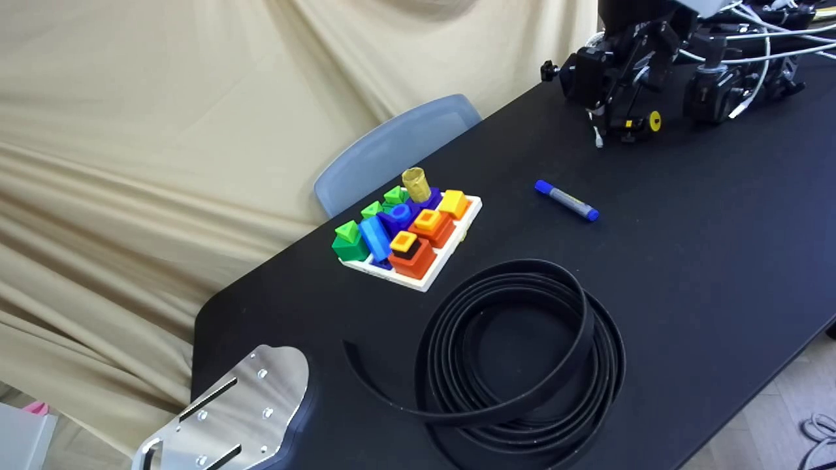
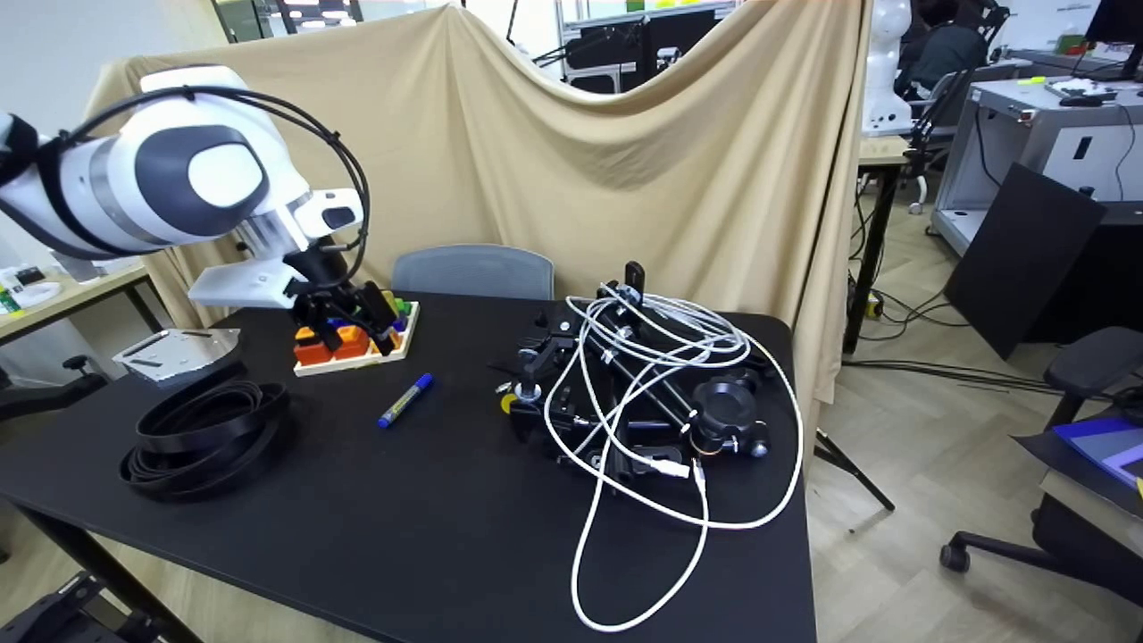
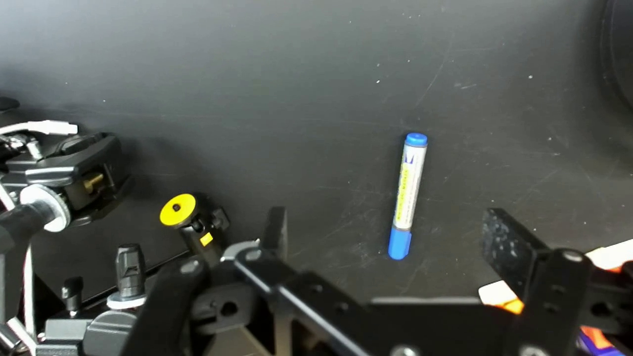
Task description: Move the blue marker forwards
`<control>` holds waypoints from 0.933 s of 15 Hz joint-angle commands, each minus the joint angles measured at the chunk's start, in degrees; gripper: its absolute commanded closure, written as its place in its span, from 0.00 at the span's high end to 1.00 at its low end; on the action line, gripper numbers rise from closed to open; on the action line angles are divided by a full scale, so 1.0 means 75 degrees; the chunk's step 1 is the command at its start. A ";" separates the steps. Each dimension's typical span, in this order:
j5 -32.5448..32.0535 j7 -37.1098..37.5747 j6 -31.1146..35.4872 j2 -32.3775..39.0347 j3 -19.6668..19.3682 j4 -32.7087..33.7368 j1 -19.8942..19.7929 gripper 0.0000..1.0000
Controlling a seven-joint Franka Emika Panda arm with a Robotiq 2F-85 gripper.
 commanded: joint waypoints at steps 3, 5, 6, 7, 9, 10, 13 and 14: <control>0.0636 -0.0573 0.0299 0.1437 -0.0147 0.0740 0.0121 1.00; 0.0730 -0.0710 0.0258 0.1908 -0.0147 0.1085 0.0150 1.00; 0.0785 -0.0780 0.0227 0.2121 -0.0136 0.1264 0.0166 1.00; 0.0776 -0.0813 0.0200 0.2344 -0.0144 0.1467 0.0203 1.00; 0.0740 -0.0816 0.0113 0.2734 -0.0170 0.1877 0.0279 1.00; 0.0769 -0.0851 0.0065 0.2911 -0.0157 0.2069 0.0297 1.00; 0.0780 -0.0886 -0.0084 0.3449 -0.0170 0.2652 0.0396 1.00; 0.0776 -0.0880 -0.0144 0.3618 -0.0181 0.2831 0.0433 1.00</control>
